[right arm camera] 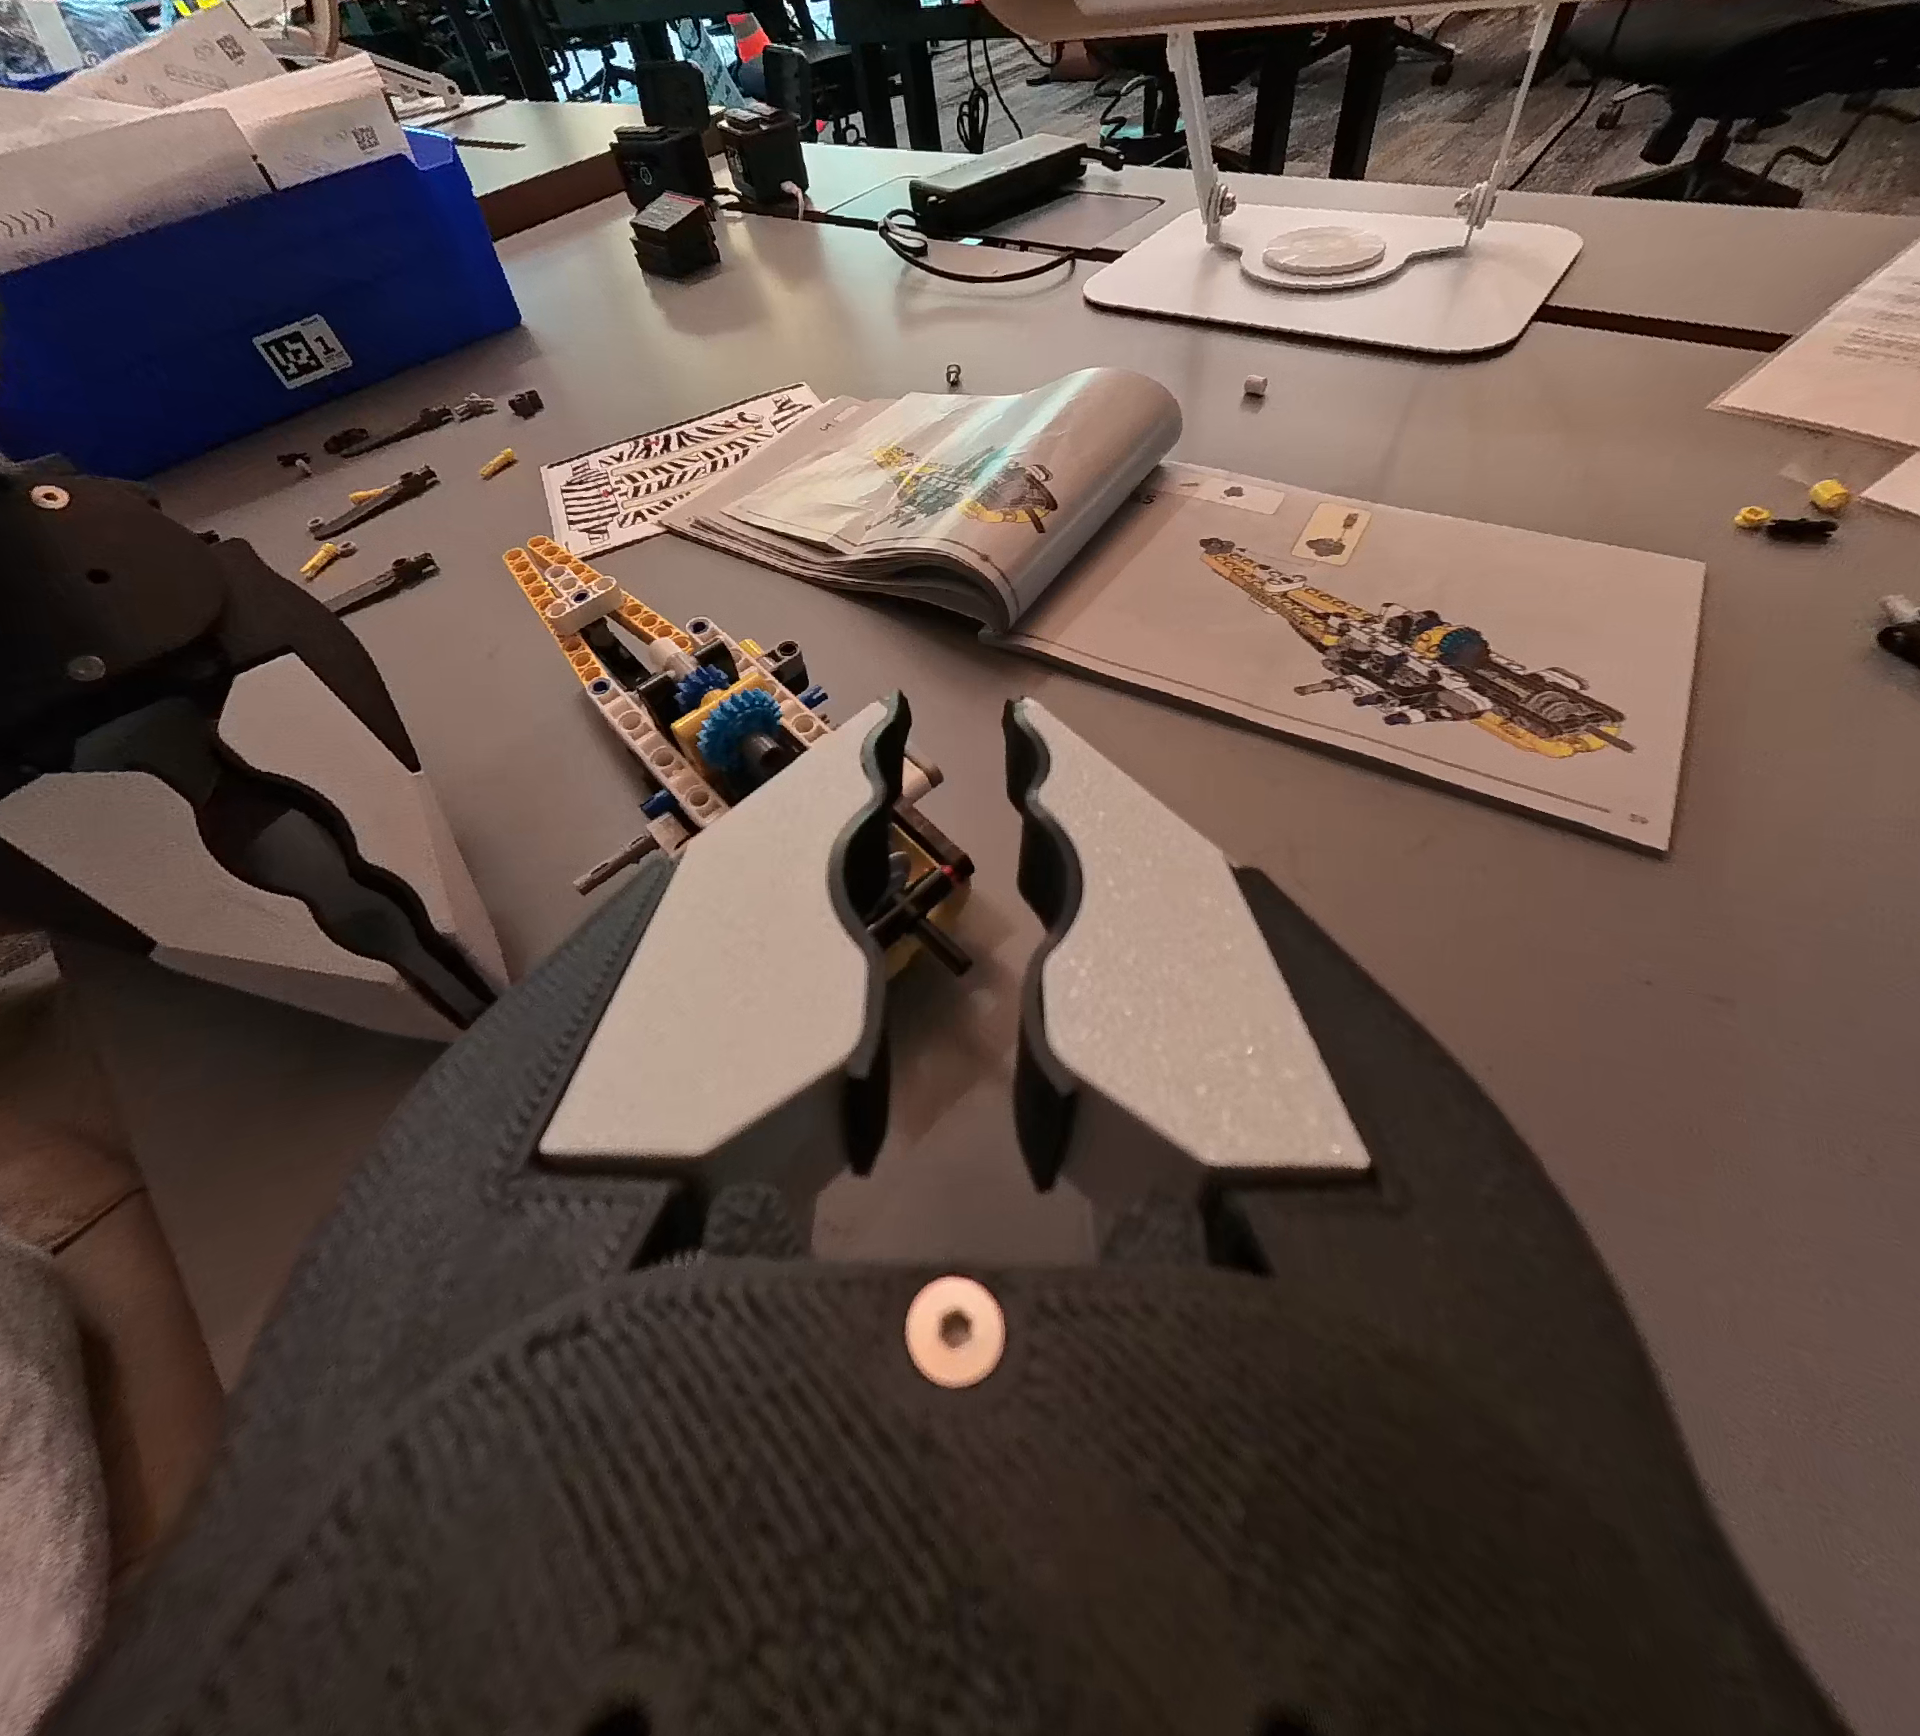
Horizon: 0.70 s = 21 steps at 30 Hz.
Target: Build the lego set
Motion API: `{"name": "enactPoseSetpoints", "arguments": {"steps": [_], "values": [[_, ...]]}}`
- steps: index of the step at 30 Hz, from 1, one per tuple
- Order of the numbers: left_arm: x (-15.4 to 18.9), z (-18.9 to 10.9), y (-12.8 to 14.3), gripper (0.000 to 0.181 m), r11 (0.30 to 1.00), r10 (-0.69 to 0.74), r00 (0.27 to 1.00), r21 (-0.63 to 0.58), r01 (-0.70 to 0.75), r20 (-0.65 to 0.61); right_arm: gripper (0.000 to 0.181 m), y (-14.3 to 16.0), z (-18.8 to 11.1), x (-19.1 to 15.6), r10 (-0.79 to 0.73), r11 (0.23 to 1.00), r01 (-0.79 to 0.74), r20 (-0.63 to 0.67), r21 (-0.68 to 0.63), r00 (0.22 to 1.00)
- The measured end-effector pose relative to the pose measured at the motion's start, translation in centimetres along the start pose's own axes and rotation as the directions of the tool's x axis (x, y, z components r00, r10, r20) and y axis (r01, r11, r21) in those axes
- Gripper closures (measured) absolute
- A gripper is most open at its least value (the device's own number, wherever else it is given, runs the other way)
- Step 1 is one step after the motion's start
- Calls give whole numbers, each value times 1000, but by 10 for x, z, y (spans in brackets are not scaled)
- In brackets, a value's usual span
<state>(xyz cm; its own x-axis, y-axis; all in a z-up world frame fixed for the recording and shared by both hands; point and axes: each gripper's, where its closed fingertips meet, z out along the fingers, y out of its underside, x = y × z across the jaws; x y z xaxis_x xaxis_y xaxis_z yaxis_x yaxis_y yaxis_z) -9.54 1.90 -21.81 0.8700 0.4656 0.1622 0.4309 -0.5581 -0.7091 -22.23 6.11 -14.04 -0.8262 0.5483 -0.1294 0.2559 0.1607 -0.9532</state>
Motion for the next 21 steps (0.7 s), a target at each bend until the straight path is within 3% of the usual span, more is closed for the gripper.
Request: {"name": "enactPoseSetpoints", "arguments": {"steps": [15,21], "values": [[-3,0,0,172,1000,20,999,-1,-20,43,164,2,-1,10,-18,1000,18,-44,-4,999],[-1,0,0,173,999,-32,999,3,32,-20,164,3,0,30,34,999,-33,-79,14,996]]}}
